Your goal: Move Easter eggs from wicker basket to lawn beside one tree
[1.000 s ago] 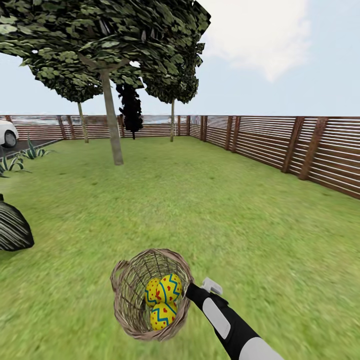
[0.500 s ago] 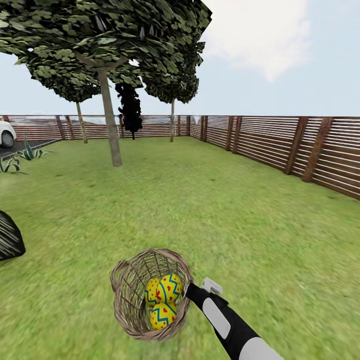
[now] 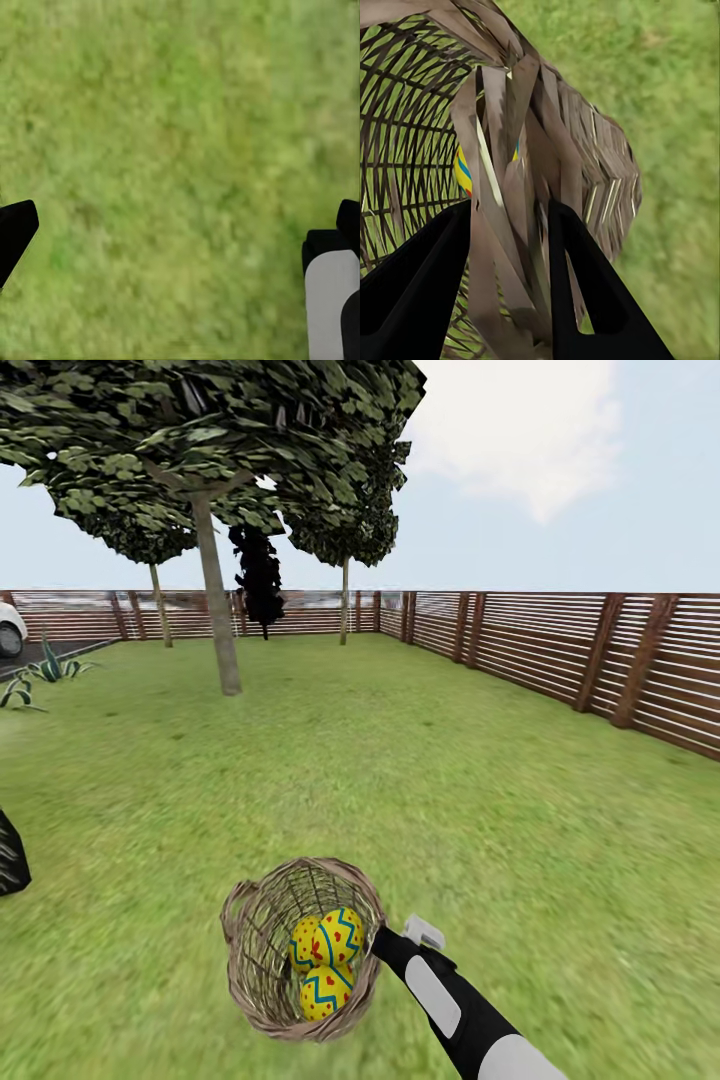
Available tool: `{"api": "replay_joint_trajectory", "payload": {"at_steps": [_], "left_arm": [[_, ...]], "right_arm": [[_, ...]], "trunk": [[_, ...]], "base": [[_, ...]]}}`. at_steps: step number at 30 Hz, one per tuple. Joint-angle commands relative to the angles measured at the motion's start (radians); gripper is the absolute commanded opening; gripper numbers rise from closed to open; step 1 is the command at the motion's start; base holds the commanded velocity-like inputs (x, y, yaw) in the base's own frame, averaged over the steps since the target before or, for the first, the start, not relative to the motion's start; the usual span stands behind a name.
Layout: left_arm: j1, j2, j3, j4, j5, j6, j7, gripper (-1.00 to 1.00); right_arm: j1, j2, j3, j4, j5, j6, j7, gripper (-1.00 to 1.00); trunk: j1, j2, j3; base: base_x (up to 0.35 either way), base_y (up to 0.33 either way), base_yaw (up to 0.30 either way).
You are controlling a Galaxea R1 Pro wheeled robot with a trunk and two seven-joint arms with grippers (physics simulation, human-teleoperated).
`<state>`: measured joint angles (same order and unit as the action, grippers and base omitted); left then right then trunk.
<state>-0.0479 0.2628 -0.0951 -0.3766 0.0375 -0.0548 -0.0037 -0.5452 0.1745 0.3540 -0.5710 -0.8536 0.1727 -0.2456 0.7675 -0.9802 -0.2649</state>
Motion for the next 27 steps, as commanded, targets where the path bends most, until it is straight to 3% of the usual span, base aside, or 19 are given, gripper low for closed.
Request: {"api": "replay_joint_trajectory", "payload": {"at_steps": [1, 27], "left_arm": [[-0.001, 0.001, -0.006, 0.001, 0.004, -0.003, 0.000, 1.00], [-0.001, 0.000, -0.006, 0.000, 0.004, -0.003, 0.001, 1.00]], "right_arm": [[-0.001, 0.000, 0.002, -0.003, -0.004, 0.002, -0.007, -1.00], [-0.001, 0.000, 0.003, -0.002, -0.004, 0.002, -0.007, -1.00]], "trunk": [[0.001, -0.001, -0.001], [0.001, -0.001, -0.001]], "base": [[0.329, 0.000, 0.000], [0.329, 0.000, 0.000]]}}
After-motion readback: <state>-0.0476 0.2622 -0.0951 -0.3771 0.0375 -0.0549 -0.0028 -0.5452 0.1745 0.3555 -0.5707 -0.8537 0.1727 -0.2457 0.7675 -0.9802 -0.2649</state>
